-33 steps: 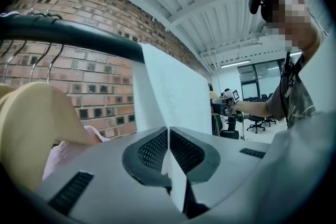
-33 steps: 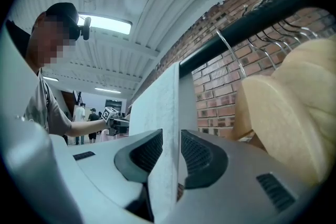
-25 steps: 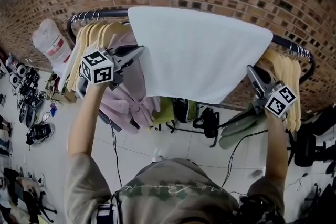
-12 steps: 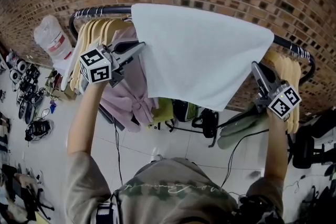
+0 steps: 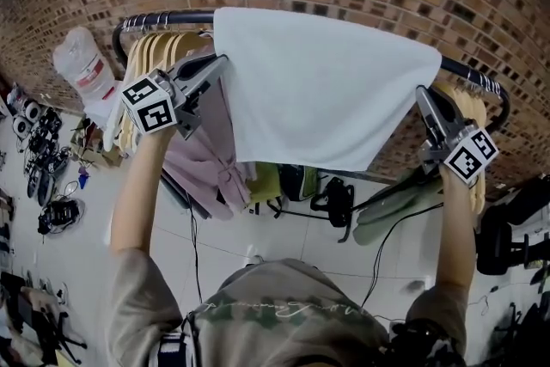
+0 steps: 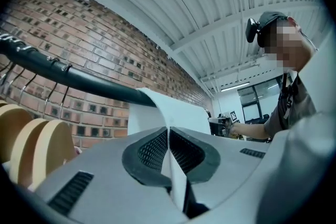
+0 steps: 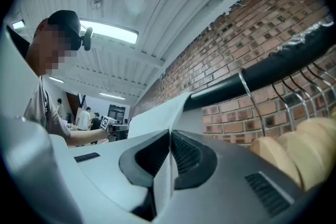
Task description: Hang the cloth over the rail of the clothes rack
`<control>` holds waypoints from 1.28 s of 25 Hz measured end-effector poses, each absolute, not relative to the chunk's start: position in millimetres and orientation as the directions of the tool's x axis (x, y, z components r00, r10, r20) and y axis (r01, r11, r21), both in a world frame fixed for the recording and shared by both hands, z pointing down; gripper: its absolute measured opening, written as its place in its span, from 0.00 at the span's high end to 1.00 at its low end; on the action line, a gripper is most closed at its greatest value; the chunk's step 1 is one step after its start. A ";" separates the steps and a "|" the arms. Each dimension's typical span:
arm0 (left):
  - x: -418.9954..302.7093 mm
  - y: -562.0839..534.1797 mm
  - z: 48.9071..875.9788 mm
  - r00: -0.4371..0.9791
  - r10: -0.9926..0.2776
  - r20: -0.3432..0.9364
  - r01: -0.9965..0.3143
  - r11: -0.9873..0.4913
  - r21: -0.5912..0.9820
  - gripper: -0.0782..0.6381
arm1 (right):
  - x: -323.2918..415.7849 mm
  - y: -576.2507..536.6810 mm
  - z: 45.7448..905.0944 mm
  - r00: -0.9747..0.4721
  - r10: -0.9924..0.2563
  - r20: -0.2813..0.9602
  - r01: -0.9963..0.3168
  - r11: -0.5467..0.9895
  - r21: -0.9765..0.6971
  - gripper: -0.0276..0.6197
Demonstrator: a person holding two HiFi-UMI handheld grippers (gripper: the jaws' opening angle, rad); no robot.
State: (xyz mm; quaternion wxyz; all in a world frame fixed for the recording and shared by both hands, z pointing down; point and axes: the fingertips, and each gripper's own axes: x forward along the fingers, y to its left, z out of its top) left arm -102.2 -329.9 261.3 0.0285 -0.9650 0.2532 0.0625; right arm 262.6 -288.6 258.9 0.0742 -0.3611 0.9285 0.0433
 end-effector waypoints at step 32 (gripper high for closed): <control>-115.9 -308.1 300.6 0.904 -0.425 -0.049 -0.421 -0.904 0.074 0.67 | 267.0 -240.1 285.0 -0.727 -0.676 -0.123 -0.687 0.716 0.125 0.68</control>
